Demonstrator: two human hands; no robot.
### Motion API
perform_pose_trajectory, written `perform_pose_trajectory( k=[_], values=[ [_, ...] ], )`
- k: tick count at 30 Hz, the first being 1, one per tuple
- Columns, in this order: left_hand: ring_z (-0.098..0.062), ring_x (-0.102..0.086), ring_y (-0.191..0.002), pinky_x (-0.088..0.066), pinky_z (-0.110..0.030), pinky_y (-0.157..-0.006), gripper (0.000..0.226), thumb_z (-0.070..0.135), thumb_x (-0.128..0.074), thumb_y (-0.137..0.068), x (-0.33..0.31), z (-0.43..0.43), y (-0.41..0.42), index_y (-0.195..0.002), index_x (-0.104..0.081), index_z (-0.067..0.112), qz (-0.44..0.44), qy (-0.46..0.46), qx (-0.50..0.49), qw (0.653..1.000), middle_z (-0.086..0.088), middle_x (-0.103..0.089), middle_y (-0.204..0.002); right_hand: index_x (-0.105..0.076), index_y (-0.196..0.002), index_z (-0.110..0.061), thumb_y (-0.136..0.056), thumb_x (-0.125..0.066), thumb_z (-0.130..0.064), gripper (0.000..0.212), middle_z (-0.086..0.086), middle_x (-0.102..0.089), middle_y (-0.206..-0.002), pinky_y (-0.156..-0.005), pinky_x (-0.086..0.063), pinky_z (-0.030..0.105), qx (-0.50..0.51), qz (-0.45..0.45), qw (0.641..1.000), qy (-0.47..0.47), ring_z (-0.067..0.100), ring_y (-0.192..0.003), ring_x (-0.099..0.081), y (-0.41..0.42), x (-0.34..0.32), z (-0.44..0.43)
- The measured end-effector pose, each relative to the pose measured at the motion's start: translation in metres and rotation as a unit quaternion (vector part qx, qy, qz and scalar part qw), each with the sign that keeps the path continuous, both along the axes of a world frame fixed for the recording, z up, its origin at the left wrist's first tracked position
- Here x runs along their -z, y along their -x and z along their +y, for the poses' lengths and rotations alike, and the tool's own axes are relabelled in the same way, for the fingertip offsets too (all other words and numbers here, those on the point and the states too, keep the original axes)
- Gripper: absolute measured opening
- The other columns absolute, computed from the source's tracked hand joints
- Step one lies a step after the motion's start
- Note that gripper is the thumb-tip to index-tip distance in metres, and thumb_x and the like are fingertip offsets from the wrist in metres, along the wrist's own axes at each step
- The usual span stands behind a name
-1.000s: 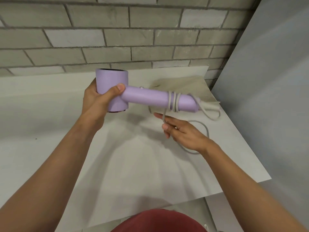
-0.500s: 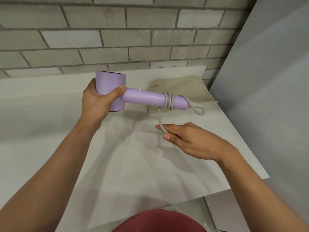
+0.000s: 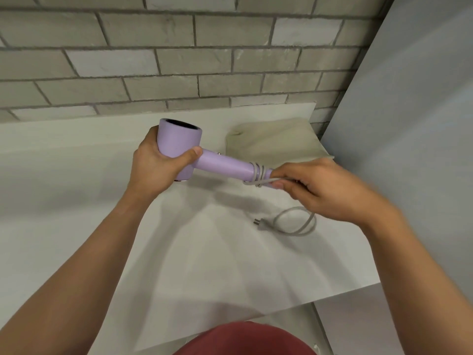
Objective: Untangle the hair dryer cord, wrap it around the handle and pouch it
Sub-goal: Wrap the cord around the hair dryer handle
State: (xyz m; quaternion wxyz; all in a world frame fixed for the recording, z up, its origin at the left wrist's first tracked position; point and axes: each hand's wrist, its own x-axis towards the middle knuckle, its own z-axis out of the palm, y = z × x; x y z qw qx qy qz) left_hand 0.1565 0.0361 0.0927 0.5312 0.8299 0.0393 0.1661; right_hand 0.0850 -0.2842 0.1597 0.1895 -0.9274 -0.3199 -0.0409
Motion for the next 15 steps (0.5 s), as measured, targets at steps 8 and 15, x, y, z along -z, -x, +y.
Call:
perform_pose_trajectory(
  k=[8,15],
  values=[
    [-0.006,-0.069,-0.092,-0.057,-0.024,-0.057,0.066,0.060,-0.082,-0.060,-0.013,0.004,0.010,-0.115,-0.062,0.030,0.022,-0.010,0.096,0.995,0.013,-0.070,-0.102,-0.083,-0.109,-0.015,-0.097,-0.078,-0.024,0.016,-0.002,-0.072,-0.083,-0.061,-0.053,0.035,-0.013,-0.157,0.985,-0.063,0.008,-0.067,-0.051,-0.026,-0.016,-0.008],
    [-0.009,-0.074,-0.092,-0.060,-0.028,-0.059,0.046,0.051,-0.085,-0.065,-0.021,0.010,0.017,-0.108,-0.069,0.045,0.022,0.105,0.185,0.977,0.012,-0.076,-0.102,-0.082,-0.113,-0.014,-0.095,-0.076,-0.026,0.022,-0.006,-0.071,-0.085,-0.073,-0.050,0.025,-0.026,-0.060,0.987,-0.147,0.013,-0.073,-0.067,-0.045,-0.010,-0.006]
  ],
)
